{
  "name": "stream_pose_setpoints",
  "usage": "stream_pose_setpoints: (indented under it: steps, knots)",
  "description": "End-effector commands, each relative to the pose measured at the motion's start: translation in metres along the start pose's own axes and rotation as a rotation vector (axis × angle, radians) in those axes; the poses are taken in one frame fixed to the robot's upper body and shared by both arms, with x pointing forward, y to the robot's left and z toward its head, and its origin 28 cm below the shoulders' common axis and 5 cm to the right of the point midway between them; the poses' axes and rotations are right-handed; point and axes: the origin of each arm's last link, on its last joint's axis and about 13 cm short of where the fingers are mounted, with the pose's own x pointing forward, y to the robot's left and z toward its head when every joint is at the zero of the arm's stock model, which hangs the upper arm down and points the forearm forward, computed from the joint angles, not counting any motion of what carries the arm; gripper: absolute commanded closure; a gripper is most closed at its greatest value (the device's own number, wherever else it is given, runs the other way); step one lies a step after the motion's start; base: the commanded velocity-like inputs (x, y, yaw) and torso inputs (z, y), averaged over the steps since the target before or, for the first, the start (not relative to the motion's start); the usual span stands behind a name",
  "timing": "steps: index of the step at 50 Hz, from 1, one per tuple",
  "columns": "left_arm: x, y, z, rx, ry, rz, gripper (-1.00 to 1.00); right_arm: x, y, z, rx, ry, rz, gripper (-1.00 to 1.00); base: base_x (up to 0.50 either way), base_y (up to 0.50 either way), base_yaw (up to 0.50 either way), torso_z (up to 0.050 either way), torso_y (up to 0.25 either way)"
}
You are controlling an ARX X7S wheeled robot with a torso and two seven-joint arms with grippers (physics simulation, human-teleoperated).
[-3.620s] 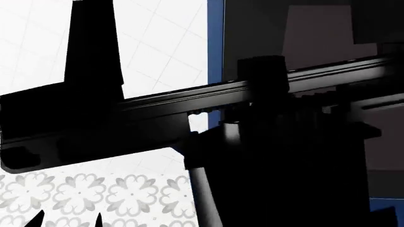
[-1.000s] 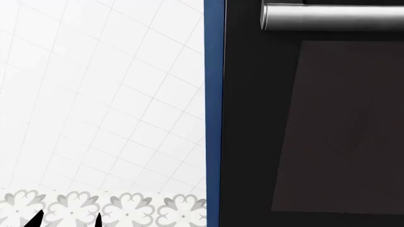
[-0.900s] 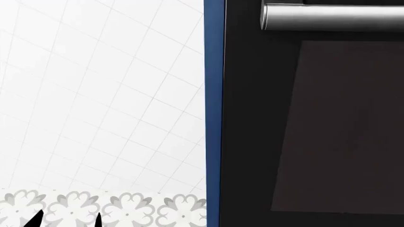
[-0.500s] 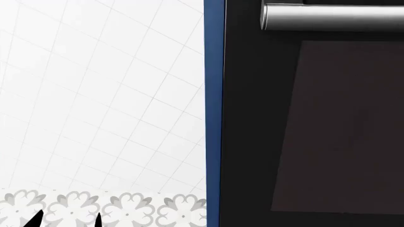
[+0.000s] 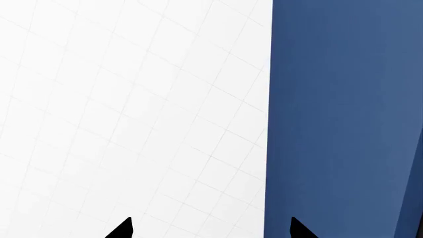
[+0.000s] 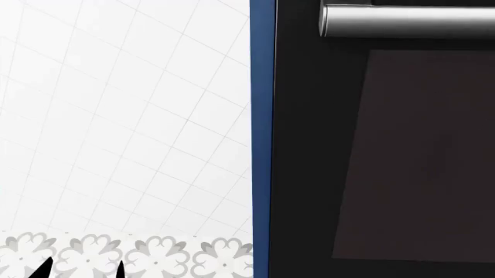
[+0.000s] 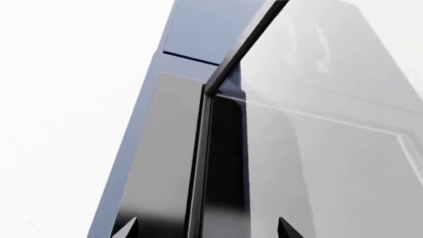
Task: Close the microwave door
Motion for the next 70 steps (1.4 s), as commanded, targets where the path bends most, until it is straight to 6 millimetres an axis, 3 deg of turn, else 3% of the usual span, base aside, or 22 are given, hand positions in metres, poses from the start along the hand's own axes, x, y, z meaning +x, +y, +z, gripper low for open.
stream_pose_setpoints:
  steps: [1,24,37,70]
  knots:
    - [0.000,0.000,0.000,-0.001,0.000,0.000,-1.00,0.008,-0.004,-0.008,-0.025,0.021,-0.034,-1.00,0.00,0.00,0.00,0.000,0.000]
    - [0.001,0.001,0.000,-0.003,-0.003,0.002,-1.00,0.035,0.005,-0.017,-0.015,0.033,-0.043,-1.00,0.00,0.00,0.00,0.000,0.000]
    - [0.001,0.001,0.000,-0.003,-0.003,0.004,-1.00,0.046,-0.004,-0.029,0.091,0.137,-0.090,-1.00,0.00,0.00,0.00,0.000,0.000]
    - [0.000,0.001,-0.001,-0.001,-0.004,0.005,-1.00,0.068,-0.007,-0.043,0.081,0.234,-0.127,-1.00,0.00,0.00,0.00,0.000,0.000]
